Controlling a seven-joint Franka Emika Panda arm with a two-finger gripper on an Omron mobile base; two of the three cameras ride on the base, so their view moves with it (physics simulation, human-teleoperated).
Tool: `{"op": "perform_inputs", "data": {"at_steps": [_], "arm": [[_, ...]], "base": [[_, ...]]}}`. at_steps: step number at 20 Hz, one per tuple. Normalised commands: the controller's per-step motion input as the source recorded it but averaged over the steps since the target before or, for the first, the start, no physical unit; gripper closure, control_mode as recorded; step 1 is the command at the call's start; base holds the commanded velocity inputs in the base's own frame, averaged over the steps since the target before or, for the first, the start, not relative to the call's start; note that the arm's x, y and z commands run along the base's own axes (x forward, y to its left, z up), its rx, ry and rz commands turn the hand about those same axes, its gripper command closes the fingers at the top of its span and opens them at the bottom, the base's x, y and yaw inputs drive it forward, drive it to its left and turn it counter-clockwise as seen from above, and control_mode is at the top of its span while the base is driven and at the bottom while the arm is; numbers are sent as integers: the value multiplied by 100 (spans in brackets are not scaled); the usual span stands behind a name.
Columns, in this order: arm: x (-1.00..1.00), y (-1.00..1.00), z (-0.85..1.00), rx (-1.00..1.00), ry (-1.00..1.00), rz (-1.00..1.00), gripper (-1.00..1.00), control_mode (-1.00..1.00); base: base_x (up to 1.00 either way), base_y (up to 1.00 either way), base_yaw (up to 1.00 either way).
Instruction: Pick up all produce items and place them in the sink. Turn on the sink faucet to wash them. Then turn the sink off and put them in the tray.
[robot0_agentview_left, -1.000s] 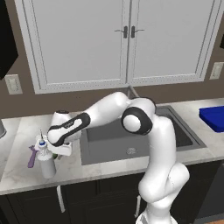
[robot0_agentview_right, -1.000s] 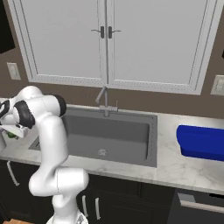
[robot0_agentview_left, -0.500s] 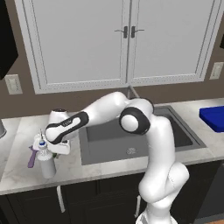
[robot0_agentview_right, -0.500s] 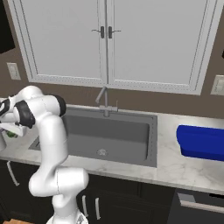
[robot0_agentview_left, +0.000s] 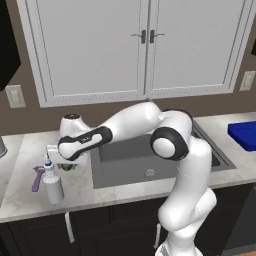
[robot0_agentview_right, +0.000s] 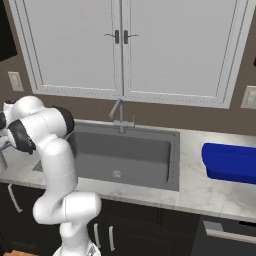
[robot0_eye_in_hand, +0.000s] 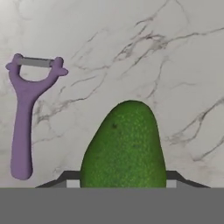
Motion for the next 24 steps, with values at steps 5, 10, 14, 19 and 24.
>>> {"op": "perform_inputs", "data": {"at_steps": [5,10,14,19,24], "arm": [[0,-55,66,0,-26,5,100,-100],[0,-67,60,0,-17,6,100,-100],[0,-82,41,0,-11,9,100,-100],[0,-84,14,0,-3,8,100,-100],[0,-83,0,0,0,8,100,-100]], "base": [[0,0,0],[0,0,0],[0,0,0],[0,0,0],[0,0,0]]}}
